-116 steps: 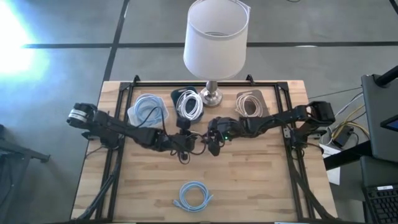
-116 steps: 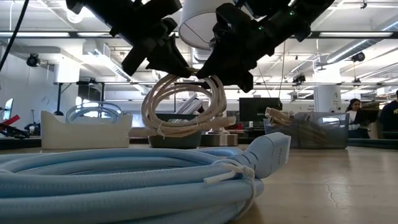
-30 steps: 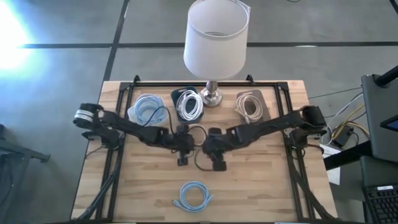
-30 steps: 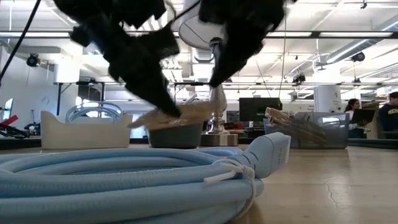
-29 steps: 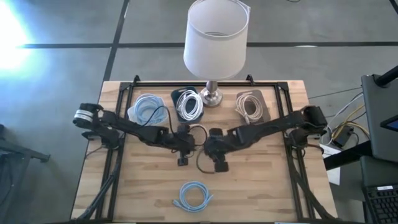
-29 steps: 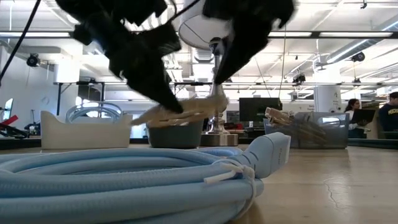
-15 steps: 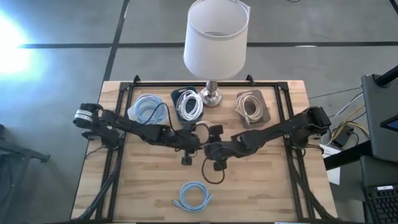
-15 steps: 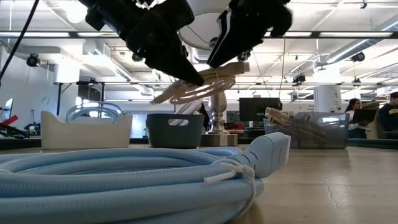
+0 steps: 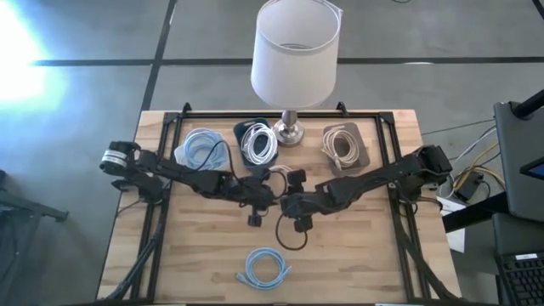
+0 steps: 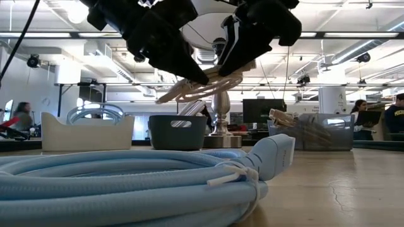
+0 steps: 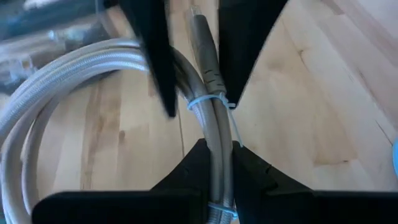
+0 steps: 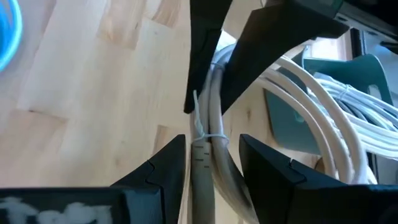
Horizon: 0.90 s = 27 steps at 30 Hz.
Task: Pick & Place USB Port
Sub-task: Put the brown charger cable into the black bin
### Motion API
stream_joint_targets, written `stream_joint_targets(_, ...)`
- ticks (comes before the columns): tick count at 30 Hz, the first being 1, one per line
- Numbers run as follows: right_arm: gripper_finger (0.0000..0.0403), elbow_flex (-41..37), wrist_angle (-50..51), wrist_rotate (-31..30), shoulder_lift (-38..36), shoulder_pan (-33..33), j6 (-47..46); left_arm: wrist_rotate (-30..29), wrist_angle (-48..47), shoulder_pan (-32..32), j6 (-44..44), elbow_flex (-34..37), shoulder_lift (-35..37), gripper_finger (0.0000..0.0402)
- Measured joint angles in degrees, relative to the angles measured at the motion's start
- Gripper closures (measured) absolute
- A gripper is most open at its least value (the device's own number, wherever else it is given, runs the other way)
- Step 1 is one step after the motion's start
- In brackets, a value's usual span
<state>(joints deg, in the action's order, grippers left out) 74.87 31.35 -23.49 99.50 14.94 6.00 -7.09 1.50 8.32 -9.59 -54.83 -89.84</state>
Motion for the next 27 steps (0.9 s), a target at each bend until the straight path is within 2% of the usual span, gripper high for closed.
stream_joint_targets(7,0.0261,-0.02,-0.01,0.36,-0.02,-0.35,0.26,0.54,2.51,0.58,-4.29,0.0,0.02,0.0358)
stream_joint_targets(12,0.0294,-0.04,0.69,2.32,-0.02,-0.45,-2.69,0.79,2.91,0.6,-4.5,0.0,0.04,0.0354)
stream_joint_targets(18,0.0354,-0.32,1.79,5.71,-0.02,-0.51,-5.07,1.06,4.37,0.69,-4.71,-0.01,0.04,0.032)
stream_joint_targets(24,0.0355,-0.46,2.98,5.77,0.2,-0.55,-10.04,1.04,4.29,0.78,-4.47,-0.12,0.15,0.0284)
stream_joint_targets(27,0.0355,-0.55,5.85,5.99,0.2,-0.53,-15.49,0.98,4.68,0.8,-4.38,-0.11,0.15,0.0272)
